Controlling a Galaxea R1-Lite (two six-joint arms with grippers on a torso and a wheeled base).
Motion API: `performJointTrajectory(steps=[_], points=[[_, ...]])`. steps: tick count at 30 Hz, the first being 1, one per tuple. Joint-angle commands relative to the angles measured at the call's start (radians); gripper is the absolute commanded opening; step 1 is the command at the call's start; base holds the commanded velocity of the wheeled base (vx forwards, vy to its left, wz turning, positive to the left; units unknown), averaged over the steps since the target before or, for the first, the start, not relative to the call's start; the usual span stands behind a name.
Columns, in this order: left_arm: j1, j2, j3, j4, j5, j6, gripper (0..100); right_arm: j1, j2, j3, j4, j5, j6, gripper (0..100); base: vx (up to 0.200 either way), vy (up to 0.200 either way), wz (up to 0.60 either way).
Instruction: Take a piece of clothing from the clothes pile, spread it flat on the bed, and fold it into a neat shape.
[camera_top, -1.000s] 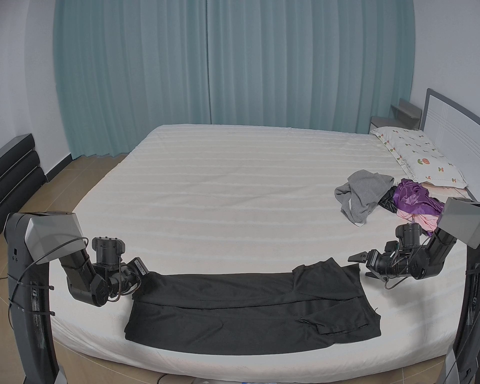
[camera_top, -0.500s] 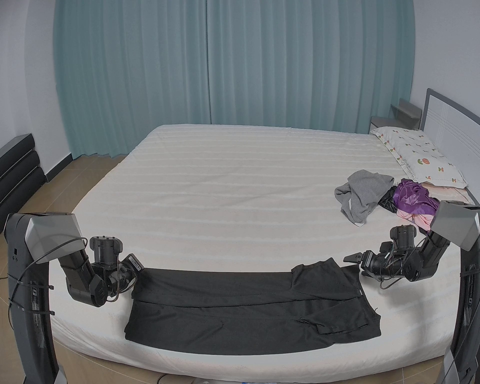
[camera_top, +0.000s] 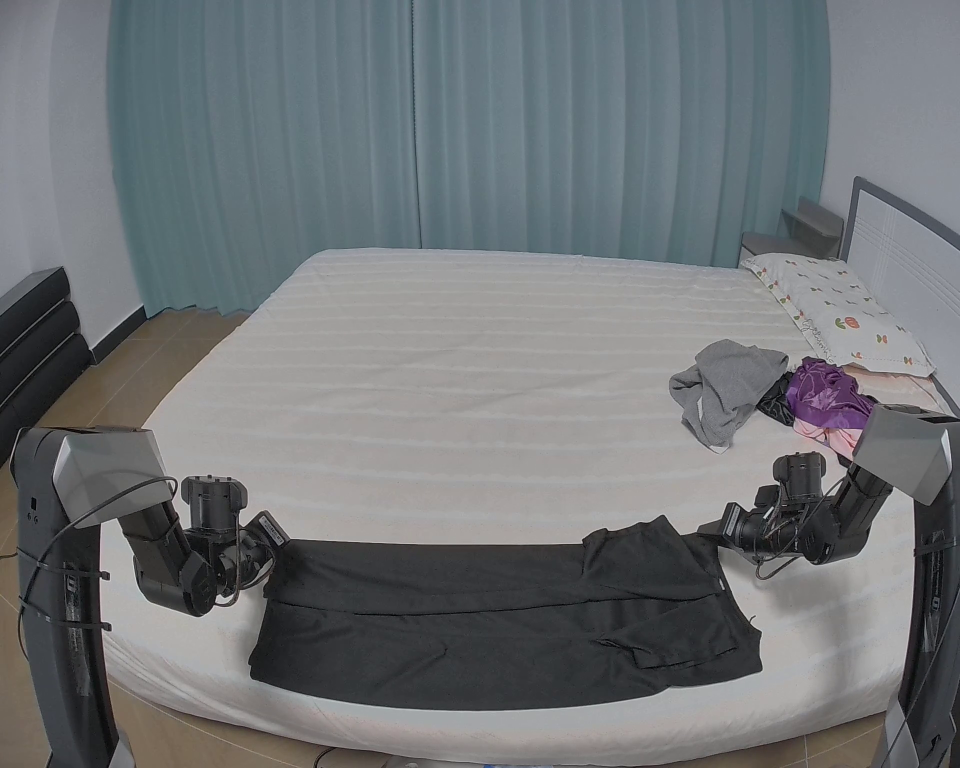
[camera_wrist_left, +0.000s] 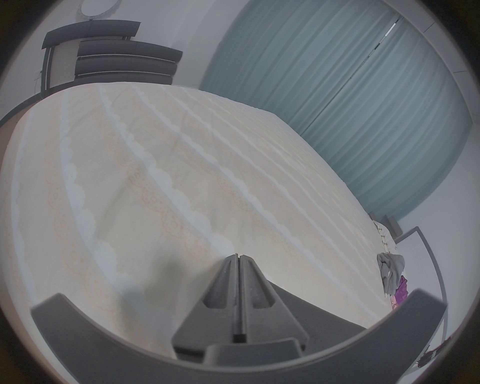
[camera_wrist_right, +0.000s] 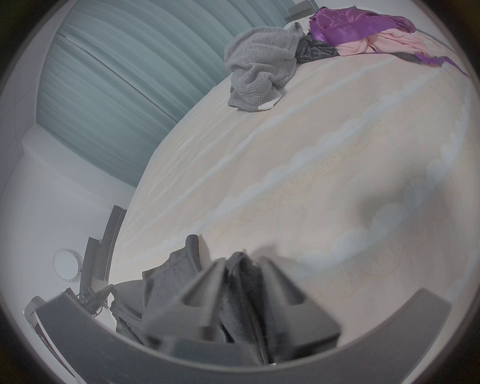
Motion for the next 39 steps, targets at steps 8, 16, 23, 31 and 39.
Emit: performJointTrajectory(steps=[8, 16, 23, 31, 39], points=[[0.000, 0.002, 0.001, -0.001, 0.000, 0.000, 0, -0.014, -0.009, -0.001, -0.002, -0.017, 0.039, 0, 0.000, 0.000, 0.00], [-0.003, 0.010, -0.028, -0.001, -0.001, -0.002, 0, -0.021, -0.011, 0.003, -0.021, -0.017, 0.042, 0, 0.000, 0.000, 0.00], [0.001, 0.017, -0.062, -0.001, -0.001, -0.005, 0, -0.021, -0.014, 0.013, -0.047, -0.018, 0.060, 0, 0.000, 0.000, 0.00], [0.003, 0.011, -0.062, -0.001, -0.001, -0.005, 0, -0.026, -0.029, 0.025, -0.059, -0.021, 0.088, 0, 0.000, 0.000, 0.00], [0.003, 0.013, -0.055, 0.000, -0.006, -0.003, 0, -0.033, -0.029, 0.048, -0.081, -0.021, 0.085, 0, 0.000, 0.000, 0.00]])
